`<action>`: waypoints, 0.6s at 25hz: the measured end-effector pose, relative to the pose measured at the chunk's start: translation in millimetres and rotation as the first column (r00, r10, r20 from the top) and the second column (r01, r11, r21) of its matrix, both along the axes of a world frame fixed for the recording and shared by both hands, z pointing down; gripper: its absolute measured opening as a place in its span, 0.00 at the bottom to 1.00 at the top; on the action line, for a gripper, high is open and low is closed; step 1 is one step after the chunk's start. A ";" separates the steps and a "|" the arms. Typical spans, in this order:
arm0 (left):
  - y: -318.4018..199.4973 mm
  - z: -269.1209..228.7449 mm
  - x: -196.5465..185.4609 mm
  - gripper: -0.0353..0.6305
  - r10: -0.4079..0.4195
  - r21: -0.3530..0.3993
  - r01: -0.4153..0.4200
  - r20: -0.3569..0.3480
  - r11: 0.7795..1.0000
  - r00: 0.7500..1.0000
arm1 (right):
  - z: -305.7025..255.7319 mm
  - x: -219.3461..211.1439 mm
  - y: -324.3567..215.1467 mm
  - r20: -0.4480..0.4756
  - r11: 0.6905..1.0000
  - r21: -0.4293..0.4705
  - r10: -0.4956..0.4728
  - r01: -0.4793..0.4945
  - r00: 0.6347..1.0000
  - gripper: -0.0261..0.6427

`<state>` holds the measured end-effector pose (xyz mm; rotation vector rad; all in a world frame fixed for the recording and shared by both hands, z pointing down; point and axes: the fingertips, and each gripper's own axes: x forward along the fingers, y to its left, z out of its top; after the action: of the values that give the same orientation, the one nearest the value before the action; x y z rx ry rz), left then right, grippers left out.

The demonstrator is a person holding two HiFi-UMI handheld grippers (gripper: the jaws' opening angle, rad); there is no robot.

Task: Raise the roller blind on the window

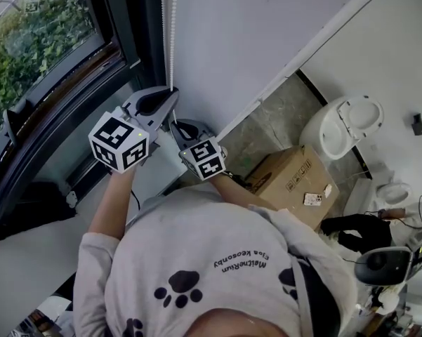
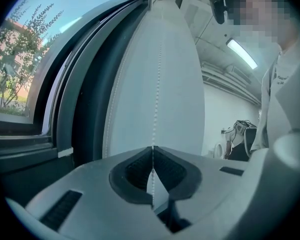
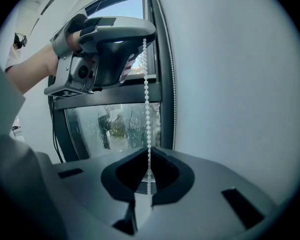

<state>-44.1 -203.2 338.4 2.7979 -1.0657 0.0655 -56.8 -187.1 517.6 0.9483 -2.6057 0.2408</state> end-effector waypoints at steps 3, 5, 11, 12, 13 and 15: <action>0.6 11.7 0.4 0.08 0.001 -0.017 -0.001 0.003 1.000 1.000 | 11.9 0.8 2.3 -0.012 1.000 -0.013 -0.002 0.002 1.000 0.07; 1.8 18.4 0.4 0.08 0.002 -0.028 -0.003 -0.002 1.000 1.000 | 17.4 1.4 3.2 -0.022 1.000 -0.011 -0.005 0.005 1.000 0.07; 5.3 31.5 5.5 0.08 0.006 -0.048 -0.006 -0.007 0.999 1.000 | 31.6 5.3 4.7 -0.053 1.000 -0.015 -0.013 0.012 0.999 0.07; 5.7 32.6 5.8 0.08 0.005 -0.048 -0.005 -0.009 0.999 1.000 | 31.8 5.5 5.6 -0.053 1.000 -0.013 -0.015 0.014 0.998 0.07; 5.8 33.3 5.6 0.08 0.003 -0.048 -0.004 -0.011 0.999 1.000 | 31.6 5.9 6.4 -0.056 1.000 -0.014 -0.016 0.015 0.998 0.07; 5.4 33.3 4.1 0.08 0.001 -0.044 -0.001 -0.013 0.999 1.000 | 30.8 7.2 6.8 -0.067 1.000 -0.014 -0.022 0.021 0.998 0.07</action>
<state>-40.0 -197.7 371.7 2.7559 -1.0472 0.0700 -49.7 -180.3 548.4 0.9079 -2.5489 0.2164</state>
